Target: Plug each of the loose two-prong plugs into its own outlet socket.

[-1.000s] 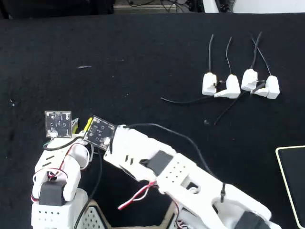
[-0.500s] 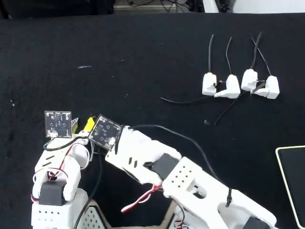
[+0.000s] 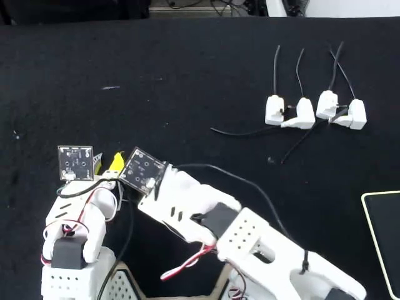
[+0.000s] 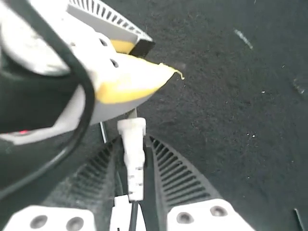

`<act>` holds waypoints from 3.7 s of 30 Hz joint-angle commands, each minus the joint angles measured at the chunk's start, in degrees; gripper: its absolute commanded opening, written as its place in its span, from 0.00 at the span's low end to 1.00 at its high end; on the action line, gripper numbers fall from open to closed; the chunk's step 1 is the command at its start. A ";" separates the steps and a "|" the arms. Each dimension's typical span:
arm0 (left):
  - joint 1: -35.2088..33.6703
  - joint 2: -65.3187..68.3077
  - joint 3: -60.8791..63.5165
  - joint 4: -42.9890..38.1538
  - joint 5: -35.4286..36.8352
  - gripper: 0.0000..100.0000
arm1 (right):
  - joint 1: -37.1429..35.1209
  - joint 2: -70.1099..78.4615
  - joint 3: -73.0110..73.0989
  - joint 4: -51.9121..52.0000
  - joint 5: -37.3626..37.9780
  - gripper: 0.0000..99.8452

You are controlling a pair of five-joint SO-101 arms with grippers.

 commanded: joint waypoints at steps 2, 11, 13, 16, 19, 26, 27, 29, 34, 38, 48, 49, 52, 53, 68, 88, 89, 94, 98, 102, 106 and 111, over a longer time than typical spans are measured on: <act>0.04 0.18 -0.22 -0.35 -0.62 0.13 | -0.44 -5.93 0.04 2.02 -0.26 0.01; 0.04 0.18 -0.22 -0.09 -0.62 0.13 | -2.55 -6.29 0.04 2.90 -0.44 0.01; 0.04 0.18 -0.22 0.00 -0.62 0.13 | -2.64 -6.29 0.04 2.90 -0.62 0.01; 0.04 0.18 -0.13 0.00 -0.62 0.13 | -2.64 -6.37 -0.04 2.81 -0.70 0.01; 0.04 0.18 -0.13 0.00 -0.62 0.13 | -2.64 -6.37 -0.13 2.81 -0.70 0.01; 0.04 0.18 -0.13 0.00 -0.62 0.13 | -2.64 -6.37 -0.31 2.90 -0.44 0.01; 0.04 0.18 -0.13 0.00 -0.62 0.13 | -2.55 -6.37 -0.40 2.90 -0.44 0.01; 0.04 0.18 -0.13 0.00 -0.62 0.13 | -2.55 -6.37 -0.40 2.90 -0.53 0.01; 0.04 0.18 -0.04 0.00 -0.62 0.13 | -2.55 -6.37 -0.48 2.90 -0.70 0.01; 0.13 0.18 0.84 -0.44 -0.70 0.13 | -2.55 -6.37 -0.57 2.90 -0.70 0.01; 0.13 0.18 1.01 -0.44 -0.70 0.13 | -2.46 -6.37 -0.84 2.99 -0.70 0.01; 0.13 0.18 1.01 -0.44 -0.70 0.13 | -2.46 -6.37 -0.84 2.99 -0.70 0.01; 0.13 0.18 1.01 -0.44 -0.70 0.13 | -2.37 -6.37 -0.84 3.08 -0.70 0.01; 0.13 0.18 1.01 -0.44 -0.70 0.13 | -2.46 -6.37 -0.84 3.08 -0.70 0.01; 0.40 0.18 2.07 -0.62 -0.79 0.13 | -2.55 -6.37 -2.95 5.89 -0.79 0.01; 0.57 0.26 4.26 -3.34 -3.08 0.13 | -2.55 -6.55 -3.03 5.98 -0.79 0.01; 0.57 0.26 4.26 -3.34 -3.08 0.13 | -2.55 -7.08 -3.03 6.07 -0.79 0.01; 0.57 0.26 4.26 -3.34 -3.08 0.13 | -2.55 -12.70 -1.98 7.56 -0.79 0.01; 0.57 0.26 4.18 -3.34 -3.08 0.13 | -2.46 -13.49 -1.80 8.18 -0.79 0.01; 0.48 0.26 4.18 -3.34 -3.08 0.13 | -2.46 -11.38 -1.89 7.82 -0.79 0.01; 0.13 0.26 3.91 -3.34 -3.08 0.13 | -2.55 -9.63 -2.33 7.21 -0.79 0.01; -4.00 0.18 -1.36 -2.90 -1.76 0.13 | -2.55 -7.43 -1.27 4.84 -0.79 0.01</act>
